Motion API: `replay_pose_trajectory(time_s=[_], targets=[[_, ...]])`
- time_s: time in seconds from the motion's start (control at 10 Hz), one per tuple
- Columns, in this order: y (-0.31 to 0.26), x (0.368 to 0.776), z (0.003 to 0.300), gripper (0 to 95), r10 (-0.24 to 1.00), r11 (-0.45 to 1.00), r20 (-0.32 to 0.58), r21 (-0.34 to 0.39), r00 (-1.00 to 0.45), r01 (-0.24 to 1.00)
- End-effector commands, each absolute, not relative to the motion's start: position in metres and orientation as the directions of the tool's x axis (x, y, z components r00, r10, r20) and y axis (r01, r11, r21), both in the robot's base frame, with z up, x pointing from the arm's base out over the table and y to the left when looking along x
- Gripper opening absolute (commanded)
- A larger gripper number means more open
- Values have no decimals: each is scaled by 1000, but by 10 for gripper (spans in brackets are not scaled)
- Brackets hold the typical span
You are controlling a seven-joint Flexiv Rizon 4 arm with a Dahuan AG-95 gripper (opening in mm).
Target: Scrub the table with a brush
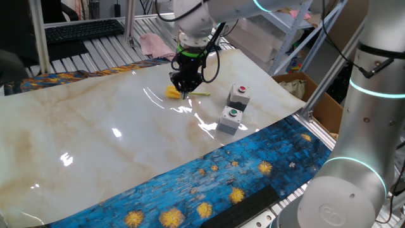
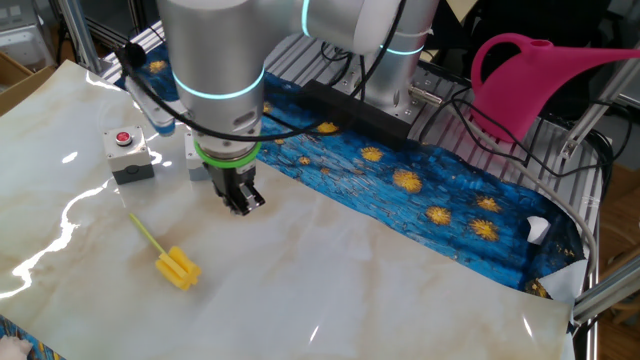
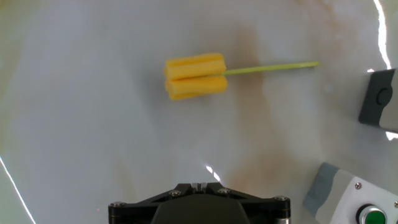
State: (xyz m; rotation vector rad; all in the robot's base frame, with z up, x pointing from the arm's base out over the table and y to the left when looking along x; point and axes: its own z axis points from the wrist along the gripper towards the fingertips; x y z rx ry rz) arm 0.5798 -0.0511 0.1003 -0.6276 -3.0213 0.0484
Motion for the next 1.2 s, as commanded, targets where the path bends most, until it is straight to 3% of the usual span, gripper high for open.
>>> replay_pose_trajectory(time_s=[0.1,1.2], targets=[[-54,583,98,0,446,895,48,-50,-894,444],[-70,606,102,0,552,833,47,-70,-833,548]])
